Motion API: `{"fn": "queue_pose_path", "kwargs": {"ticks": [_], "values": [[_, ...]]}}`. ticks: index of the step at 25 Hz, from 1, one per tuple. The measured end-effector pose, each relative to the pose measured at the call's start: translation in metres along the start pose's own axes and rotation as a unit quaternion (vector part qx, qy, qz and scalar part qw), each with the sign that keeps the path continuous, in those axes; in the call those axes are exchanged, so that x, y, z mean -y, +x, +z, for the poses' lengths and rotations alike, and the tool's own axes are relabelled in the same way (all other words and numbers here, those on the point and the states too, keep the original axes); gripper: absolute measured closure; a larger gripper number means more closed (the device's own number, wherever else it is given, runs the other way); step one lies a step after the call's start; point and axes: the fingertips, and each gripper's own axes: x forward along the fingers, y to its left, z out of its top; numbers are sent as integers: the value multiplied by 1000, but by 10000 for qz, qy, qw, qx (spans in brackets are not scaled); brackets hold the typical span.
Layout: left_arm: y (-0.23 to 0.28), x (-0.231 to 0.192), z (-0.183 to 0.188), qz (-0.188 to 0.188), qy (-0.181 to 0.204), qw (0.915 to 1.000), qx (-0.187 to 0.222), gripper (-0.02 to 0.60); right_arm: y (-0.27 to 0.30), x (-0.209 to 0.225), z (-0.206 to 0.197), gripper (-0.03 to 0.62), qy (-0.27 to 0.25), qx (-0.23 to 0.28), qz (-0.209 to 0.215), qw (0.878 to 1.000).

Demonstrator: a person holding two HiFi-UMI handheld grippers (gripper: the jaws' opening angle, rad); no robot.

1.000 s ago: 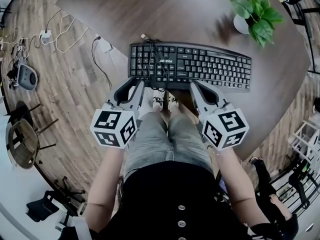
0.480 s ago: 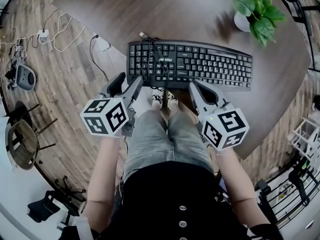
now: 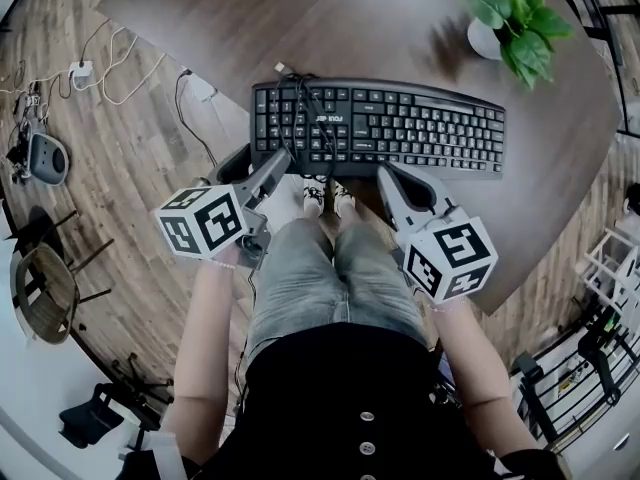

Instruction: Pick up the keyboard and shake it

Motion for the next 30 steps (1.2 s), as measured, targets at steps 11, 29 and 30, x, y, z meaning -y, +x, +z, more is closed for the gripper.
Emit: {"fn": "queue_pose_path", "kwargs": {"ticks": [11, 29, 30], "values": [[10, 0, -5, -618, -250, 9975, -250, 310, 4, 3, -3, 566, 128, -9, -76, 9999], [21, 12, -10, -1578, -67, 9857, -584, 310, 4, 0, -6, 566, 199, 32, -96, 9998], [21, 13, -10, -1606, -73, 9853, -583, 310, 4, 0, -6, 568, 202, 32, -85, 9998]]}}
